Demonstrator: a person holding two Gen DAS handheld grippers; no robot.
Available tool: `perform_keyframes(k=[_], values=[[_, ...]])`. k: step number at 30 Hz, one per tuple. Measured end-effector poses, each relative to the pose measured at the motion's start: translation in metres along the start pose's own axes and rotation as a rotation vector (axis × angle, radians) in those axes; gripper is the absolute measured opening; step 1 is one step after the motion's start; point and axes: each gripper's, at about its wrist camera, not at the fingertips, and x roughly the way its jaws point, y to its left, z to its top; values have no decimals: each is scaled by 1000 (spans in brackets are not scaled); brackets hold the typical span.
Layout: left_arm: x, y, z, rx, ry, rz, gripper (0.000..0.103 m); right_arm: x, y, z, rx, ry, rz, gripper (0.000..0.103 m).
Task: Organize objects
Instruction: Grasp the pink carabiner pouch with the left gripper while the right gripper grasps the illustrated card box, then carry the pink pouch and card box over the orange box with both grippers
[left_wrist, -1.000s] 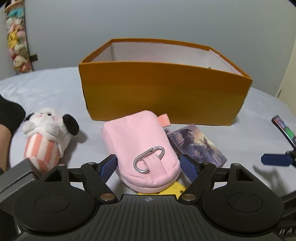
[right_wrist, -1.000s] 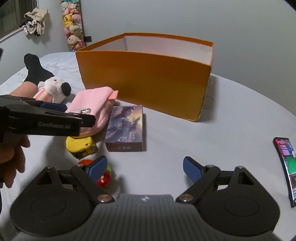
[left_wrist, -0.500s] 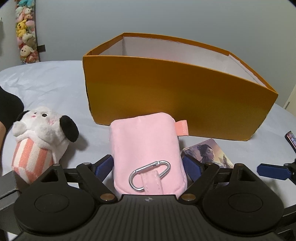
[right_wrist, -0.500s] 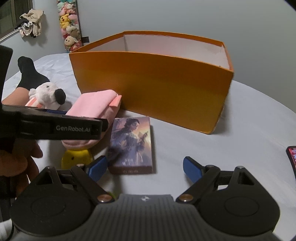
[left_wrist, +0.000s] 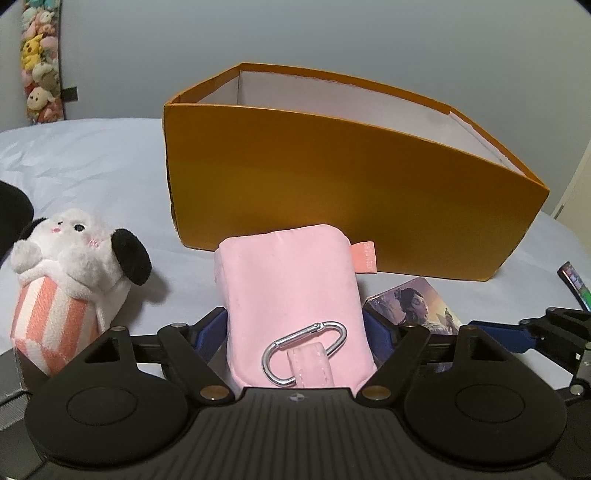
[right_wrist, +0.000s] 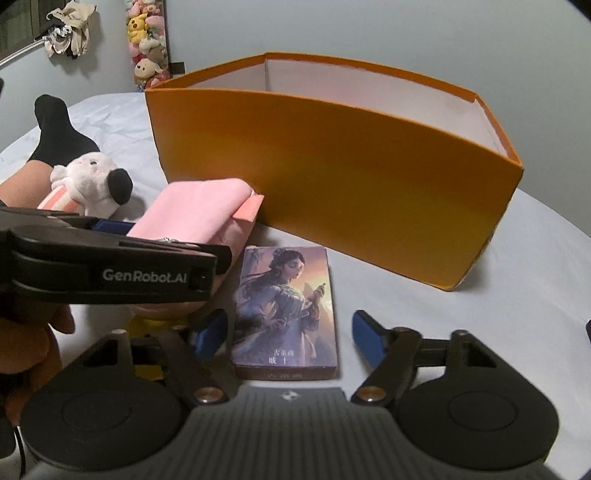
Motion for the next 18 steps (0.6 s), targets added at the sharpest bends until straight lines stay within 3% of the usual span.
perform_keyframes(k=[2, 10, 18], values=[[-1, -1, 0, 6, -3, 4, 86, 1, -2, -1, 6, 7, 23, 59], [-10, -3, 2, 18, -30, 3, 77, -7, -6, -3, 15, 5, 39, 59], [-29, -4, 4, 21, -49, -1, 75, -29, -14, -6, 28, -8, 45, 59]])
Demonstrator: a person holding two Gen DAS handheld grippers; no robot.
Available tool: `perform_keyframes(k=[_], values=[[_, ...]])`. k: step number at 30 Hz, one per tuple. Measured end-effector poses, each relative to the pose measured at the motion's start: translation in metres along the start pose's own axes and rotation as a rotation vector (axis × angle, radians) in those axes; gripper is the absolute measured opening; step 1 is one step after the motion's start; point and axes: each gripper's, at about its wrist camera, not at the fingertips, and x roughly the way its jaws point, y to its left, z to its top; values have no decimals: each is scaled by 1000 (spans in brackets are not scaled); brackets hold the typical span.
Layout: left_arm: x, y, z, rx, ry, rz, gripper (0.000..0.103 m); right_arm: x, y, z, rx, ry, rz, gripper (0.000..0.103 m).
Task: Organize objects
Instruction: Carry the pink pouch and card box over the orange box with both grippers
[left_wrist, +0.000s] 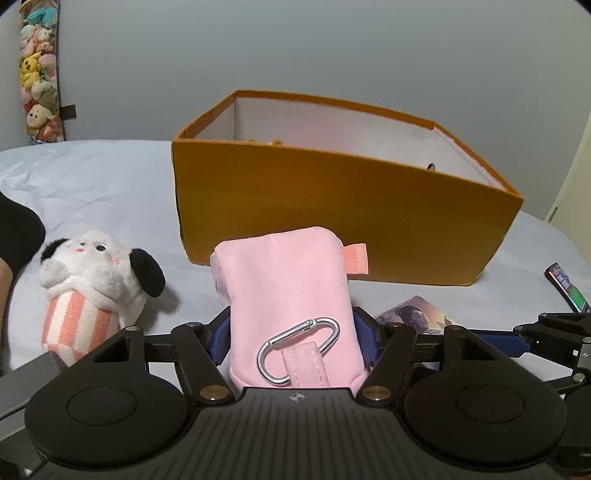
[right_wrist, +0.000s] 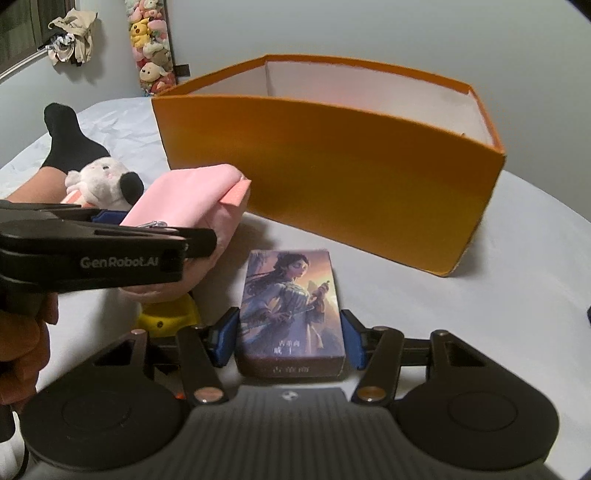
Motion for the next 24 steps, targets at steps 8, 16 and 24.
perform_keyframes(k=[8, 16, 24], values=[[-28, -7, 10, 9, -37, -9, 75, -31, -8, 1, 21, -43, 2, 59], [-51, -19, 36, 62, -74, -21, 75, -69, -17, 10, 49, -109, 1, 59], [-52, -35, 65, 108, -87, -64, 75, -89, -25, 24, 56, -164, -11, 59]])
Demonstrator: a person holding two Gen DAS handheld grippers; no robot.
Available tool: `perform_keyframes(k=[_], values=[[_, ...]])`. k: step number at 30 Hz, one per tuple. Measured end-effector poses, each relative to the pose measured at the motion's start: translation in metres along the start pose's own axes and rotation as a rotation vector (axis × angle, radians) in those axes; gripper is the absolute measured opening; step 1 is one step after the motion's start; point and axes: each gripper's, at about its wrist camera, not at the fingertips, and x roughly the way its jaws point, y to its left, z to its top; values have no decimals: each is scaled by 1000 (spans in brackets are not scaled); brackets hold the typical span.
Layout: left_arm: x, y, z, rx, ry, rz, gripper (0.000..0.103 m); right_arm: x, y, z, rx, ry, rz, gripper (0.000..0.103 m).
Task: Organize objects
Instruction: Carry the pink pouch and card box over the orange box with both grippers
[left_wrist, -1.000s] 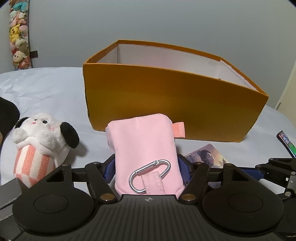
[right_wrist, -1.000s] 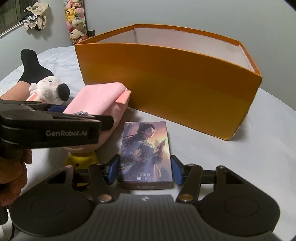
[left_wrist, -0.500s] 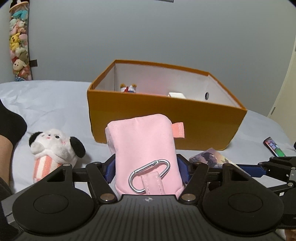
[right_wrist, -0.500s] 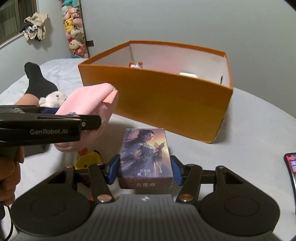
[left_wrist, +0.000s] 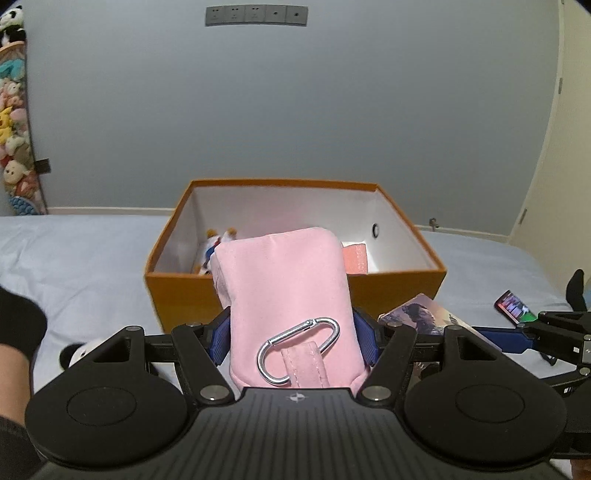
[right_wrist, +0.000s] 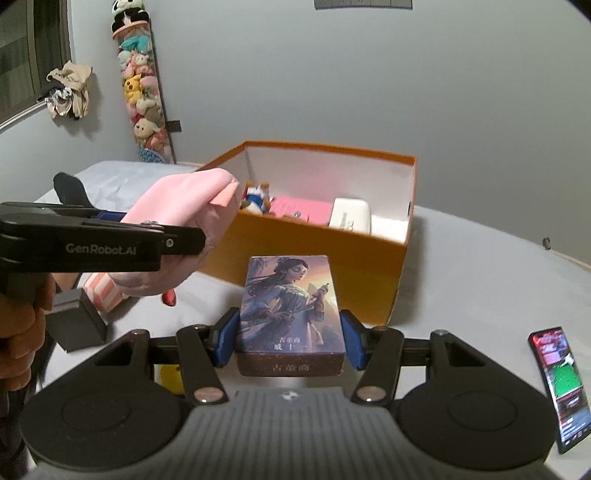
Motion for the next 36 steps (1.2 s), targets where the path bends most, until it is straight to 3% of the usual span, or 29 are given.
perform_keyframes(k=[14, 25, 31, 36], values=[[37, 3, 65, 32, 39, -41, 75, 14, -20, 58, -6, -58, -20, 59], [101, 2, 111, 84, 117, -27, 75, 91, -59, 118, 61, -3, -57, 59], [133, 15, 113, 21, 165, -47, 75, 137, -66, 132, 51, 55, -71, 59], [162, 19, 104, 28, 222, -26, 75, 167, -65, 130, 7, 105, -87, 59]])
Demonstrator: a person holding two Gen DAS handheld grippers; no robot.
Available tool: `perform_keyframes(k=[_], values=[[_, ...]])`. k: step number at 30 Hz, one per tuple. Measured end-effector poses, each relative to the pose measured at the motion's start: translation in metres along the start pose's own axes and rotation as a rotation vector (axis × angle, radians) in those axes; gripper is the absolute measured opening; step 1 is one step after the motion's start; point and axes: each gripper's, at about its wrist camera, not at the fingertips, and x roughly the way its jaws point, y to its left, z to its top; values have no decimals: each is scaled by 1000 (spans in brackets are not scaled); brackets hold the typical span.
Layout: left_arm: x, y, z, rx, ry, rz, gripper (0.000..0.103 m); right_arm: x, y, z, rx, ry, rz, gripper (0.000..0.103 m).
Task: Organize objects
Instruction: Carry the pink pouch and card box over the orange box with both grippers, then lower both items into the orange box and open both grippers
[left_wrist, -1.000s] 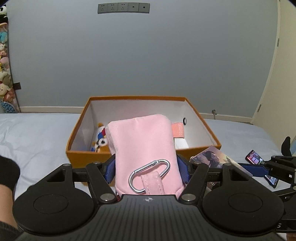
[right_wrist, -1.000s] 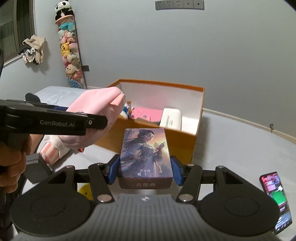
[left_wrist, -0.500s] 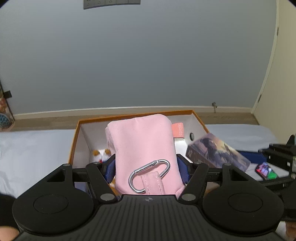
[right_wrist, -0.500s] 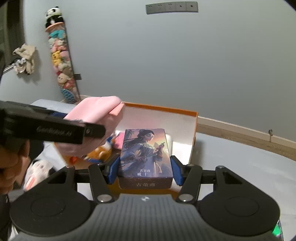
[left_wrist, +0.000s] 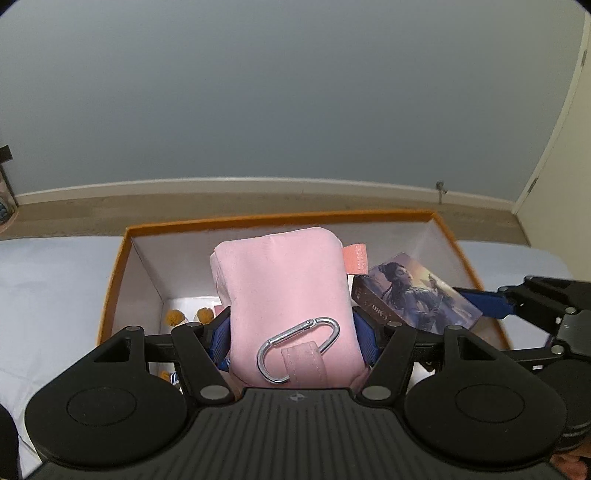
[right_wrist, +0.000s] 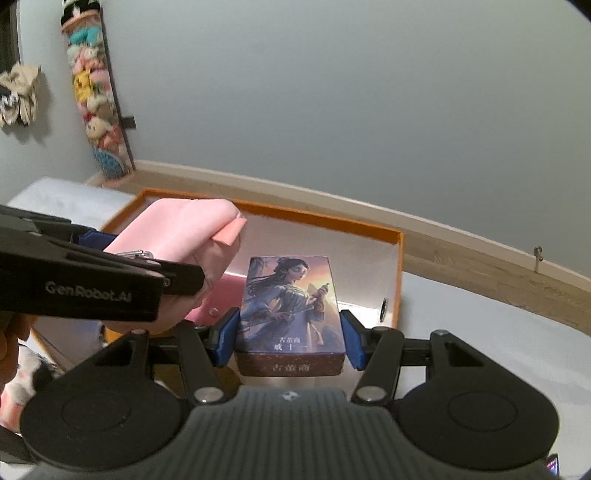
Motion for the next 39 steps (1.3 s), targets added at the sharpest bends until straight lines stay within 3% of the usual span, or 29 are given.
perform_keyframes(k=[6, 12, 28, 39], values=[[34, 1, 3, -1, 70, 36, 75, 29, -2, 6, 12, 101, 5, 59], [53, 8, 0, -46, 127, 30, 75, 45, 10, 12, -87, 132, -59, 59], [70, 5, 7, -39, 173, 56, 78, 77, 23, 15, -209, 166, -164, 59], [76, 29, 0, -196, 189, -18, 85, 90, 28, 14, -237, 174, -200, 61]])
